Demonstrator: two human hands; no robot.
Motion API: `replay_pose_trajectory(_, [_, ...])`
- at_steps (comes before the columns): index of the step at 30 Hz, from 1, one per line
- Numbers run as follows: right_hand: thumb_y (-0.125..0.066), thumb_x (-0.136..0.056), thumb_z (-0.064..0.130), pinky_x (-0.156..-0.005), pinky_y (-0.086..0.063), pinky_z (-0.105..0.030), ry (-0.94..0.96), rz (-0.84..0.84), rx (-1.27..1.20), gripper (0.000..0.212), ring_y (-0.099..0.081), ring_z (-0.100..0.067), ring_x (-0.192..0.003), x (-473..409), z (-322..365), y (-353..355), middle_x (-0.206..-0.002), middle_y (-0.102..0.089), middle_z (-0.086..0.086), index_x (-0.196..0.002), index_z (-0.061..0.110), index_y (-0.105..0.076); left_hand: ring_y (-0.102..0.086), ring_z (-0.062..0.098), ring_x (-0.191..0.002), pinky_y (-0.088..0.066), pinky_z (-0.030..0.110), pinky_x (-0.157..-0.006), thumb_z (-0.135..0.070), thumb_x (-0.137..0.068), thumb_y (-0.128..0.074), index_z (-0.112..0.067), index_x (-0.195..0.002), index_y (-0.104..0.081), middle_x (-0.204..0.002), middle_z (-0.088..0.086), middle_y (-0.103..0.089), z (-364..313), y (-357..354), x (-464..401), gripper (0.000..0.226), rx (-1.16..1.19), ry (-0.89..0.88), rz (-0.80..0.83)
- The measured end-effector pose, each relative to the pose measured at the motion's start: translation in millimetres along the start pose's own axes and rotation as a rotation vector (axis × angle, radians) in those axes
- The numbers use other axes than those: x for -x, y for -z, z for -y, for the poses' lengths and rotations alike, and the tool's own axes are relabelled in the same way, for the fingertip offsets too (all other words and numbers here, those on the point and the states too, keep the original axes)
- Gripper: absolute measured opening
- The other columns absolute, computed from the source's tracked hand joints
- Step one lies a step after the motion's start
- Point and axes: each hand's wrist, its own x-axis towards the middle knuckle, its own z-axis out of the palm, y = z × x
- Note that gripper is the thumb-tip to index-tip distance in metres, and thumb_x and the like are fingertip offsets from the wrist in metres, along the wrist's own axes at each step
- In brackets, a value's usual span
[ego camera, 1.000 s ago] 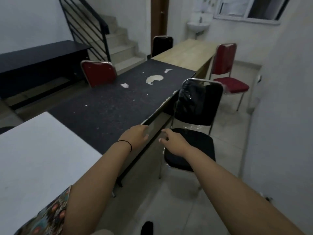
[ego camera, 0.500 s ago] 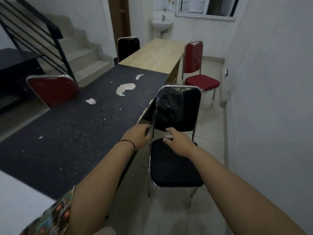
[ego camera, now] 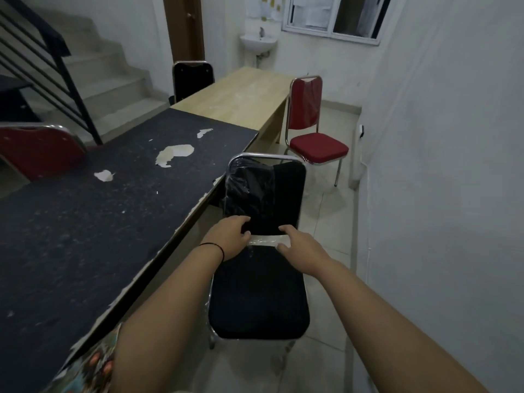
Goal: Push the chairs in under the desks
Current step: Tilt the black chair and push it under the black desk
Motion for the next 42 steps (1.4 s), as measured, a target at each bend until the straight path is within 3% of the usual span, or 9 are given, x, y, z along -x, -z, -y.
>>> replay_pose_trajectory(8, [-0.050,-0.096,0.031,-0.087,-0.044,-0.032,0.086,0.030,0.033,0.053,-0.056,-0.023,-0.106,-41.1,-65.2,41.5,-0.119,-0.058,-0.012,-0.144,0.018,-0.032,-0.044,0.015,-0.125,-0.038,0.030,-0.102,-0.028,-0.094,-0.049,-0.020,-0.140,-0.038,-0.141,0.000,-0.044,-53.6,-24.5,-44.4,0.048,0.003,0.069,-0.086])
replay_pose_trajectory(12, [-0.050,-0.096,0.033,-0.086,-0.044,-0.031,0.149,0.041,0.066,0.054,-0.056,-0.023,-0.105,-61.6,-84.8,52.3,-0.123,-0.055,-0.010,-0.145,0.019,-0.032,-0.044,0.015,-0.125,-0.038,0.031,-0.103,-0.027,-0.094,-0.049,-0.019,-0.140,-0.038,-0.140,0.000,-0.045,-66.8,-35.8,-59.2,0.048,-0.006,0.123,-0.153])
replay_pose_trajectory(17, [-0.050,-0.096,0.032,-0.102,-0.041,-0.040,0.203,0.062,0.091,0.053,-0.052,-0.025,-0.118,-85.4,-95.6,58.5,-0.133,-0.050,-0.010,-0.144,0.019,-0.032,-0.050,0.015,-0.118,-0.037,0.035,-0.106,-0.028,-0.093,-0.049,-0.021,-0.140,-0.038,-0.146,0.001,-0.038,-66.6,-43.8,-73.4,0.049,-0.055,0.156,-0.139])
replay_pose_trajectory(20, [-0.050,-0.097,0.031,-0.110,-0.033,-0.043,0.223,0.083,0.098,0.053,-0.041,-0.025,-0.132,-108.2,-96.3,61.1,-0.141,-0.045,-0.012,-0.145,0.019,-0.032,-0.042,0.015,-0.127,-0.026,0.038,-0.112,-0.029,-0.094,-0.047,-0.021,-0.141,-0.037,-0.147,0.001,-0.036,-61.1,-40.6,-91.7,0.049,-0.125,0.169,-0.135])
replay_pose_trajectory(24, [-0.049,-0.097,0.031,-0.111,-0.031,-0.042,0.259,0.087,0.134,0.053,-0.038,-0.025,-0.134,-144.5,-94.2,67.1,-0.144,-0.041,-0.010,-0.145,0.019,-0.031,-0.027,0.014,-0.137,-0.014,0.041,-0.115,-0.033,-0.096,-0.042,-0.022,-0.142,-0.034,-0.148,0.000,-0.034,-51.8,-36.3,-122.0,0.049,-0.235,0.158,-0.125])
replay_pose_trajectory(29, [-0.047,-0.097,0.036,-0.114,-0.025,-0.041,0.294,0.089,0.202,0.053,-0.038,-0.024,-0.134,-188.8,-91.0,70.8,-0.145,-0.041,-0.005,-0.145,0.019,-0.032,-0.027,0.014,-0.137,-0.014,0.040,-0.115,-0.036,-0.096,-0.042,-0.023,-0.142,-0.035,-0.148,-0.002,-0.035,-39.5,-39.7,-162.5,0.049,-0.197,0.210,-0.133])
replay_pose_trajectory(33, [-0.046,-0.098,0.036,-0.117,-0.016,-0.040,0.316,0.099,0.192,0.054,-0.025,-0.022,-0.142,-216.2,-92.5,65.6,-0.152,-0.032,-0.004,-0.146,0.019,-0.031,-0.028,0.014,-0.137,-0.013,0.041,-0.115,-0.037,-0.095,-0.042,-0.023,-0.141,-0.035,-0.147,-0.001,-0.036,-34.2,-43.9,-183.8,0.049,-0.153,0.240,-0.121])
replay_pose_trajectory(42, [-0.048,-0.097,0.035,-0.118,-0.013,-0.037,0.447,0.186,0.195,0.054,-0.020,-0.019,-0.144,-283.7,-88.7,65.5,-0.153,-0.031,-0.003,-0.146,0.019,-0.030,-0.029,0.015,-0.137,-0.015,0.042,-0.116,-0.037,-0.095,-0.042,-0.023,-0.141,-0.036,-0.147,0.000,-0.035,-18.5,-48.6,-220.9,0.048,-0.106,0.411,-0.140])
